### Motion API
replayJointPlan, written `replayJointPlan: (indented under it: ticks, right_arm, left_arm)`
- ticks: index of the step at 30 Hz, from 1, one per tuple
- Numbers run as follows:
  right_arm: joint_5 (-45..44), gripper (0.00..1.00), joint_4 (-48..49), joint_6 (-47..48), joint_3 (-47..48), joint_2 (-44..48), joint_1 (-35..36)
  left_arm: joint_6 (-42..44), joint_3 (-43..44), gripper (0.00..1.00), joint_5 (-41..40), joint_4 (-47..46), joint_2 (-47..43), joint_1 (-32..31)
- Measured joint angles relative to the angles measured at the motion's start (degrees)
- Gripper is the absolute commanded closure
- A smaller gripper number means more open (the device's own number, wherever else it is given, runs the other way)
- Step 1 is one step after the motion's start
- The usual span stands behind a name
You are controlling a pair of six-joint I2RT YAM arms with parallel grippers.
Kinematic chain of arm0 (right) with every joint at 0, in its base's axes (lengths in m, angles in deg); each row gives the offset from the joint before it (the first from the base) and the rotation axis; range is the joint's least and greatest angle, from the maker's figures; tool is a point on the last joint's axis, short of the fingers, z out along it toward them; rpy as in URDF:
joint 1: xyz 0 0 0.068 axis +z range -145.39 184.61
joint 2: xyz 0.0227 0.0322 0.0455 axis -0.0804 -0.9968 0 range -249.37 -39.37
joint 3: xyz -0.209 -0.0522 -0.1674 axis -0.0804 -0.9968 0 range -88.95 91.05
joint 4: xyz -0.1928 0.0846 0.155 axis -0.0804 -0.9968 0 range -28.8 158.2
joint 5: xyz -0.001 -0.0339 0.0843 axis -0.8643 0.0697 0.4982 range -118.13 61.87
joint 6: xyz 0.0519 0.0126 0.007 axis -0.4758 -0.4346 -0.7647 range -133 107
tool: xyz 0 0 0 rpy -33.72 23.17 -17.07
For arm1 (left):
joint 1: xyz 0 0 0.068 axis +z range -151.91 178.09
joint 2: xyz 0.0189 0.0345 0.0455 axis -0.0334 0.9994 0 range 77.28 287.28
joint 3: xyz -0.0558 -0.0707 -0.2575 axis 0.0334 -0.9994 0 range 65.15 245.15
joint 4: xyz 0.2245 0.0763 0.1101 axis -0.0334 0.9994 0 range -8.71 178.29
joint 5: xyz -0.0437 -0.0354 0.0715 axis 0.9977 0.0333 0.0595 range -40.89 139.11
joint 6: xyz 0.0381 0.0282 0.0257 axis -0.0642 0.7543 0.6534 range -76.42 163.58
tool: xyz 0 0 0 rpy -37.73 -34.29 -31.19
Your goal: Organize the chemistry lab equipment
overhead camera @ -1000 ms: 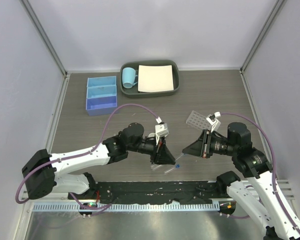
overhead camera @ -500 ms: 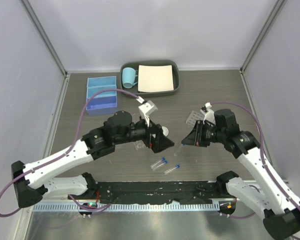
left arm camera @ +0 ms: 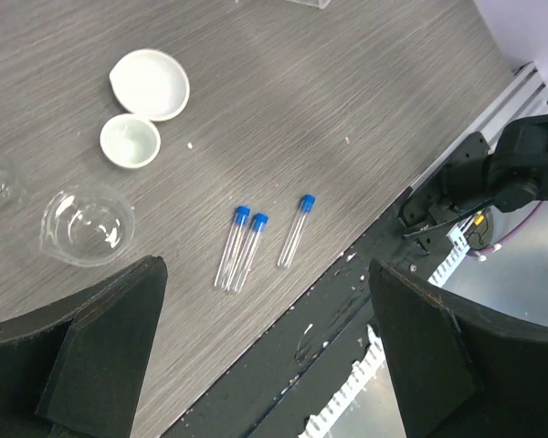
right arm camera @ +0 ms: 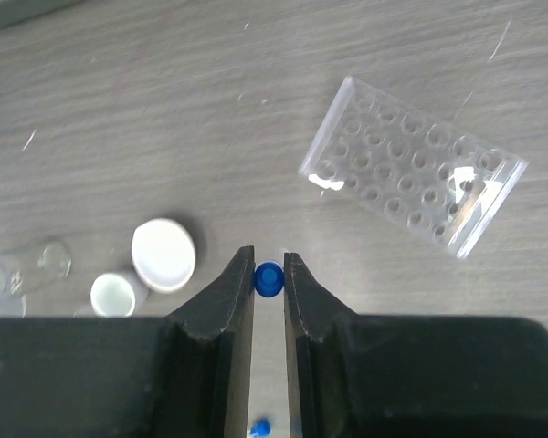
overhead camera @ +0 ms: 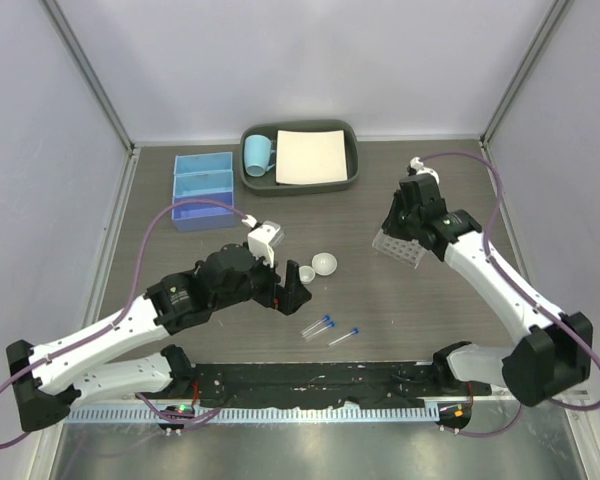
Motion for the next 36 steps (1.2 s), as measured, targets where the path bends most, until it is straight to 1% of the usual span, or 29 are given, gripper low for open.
replayJointPlan:
  ticks: [6, 14, 36]
  right_arm:
    - [-5.4, 0.99, 5.2, 0.7, 2.9, -8.4, 0.0]
    - [-7.3, 0.99, 9.6, 1.5, 3.7, -14.8, -0.1]
    - [-8.4, 0.99, 11.1, 1.9, 2.5, -15.2, -2.1]
  left_arm:
    - [-0.6, -2.5, 0.03, -0.5, 0.9, -3.0, 0.0]
    - [-1.7, -5.2, 0.03, -0.5, 0.7, -6.0, 0.0]
    - [-1.7, -5.5, 0.03, -0.3, 0.7, -5.4, 0.0]
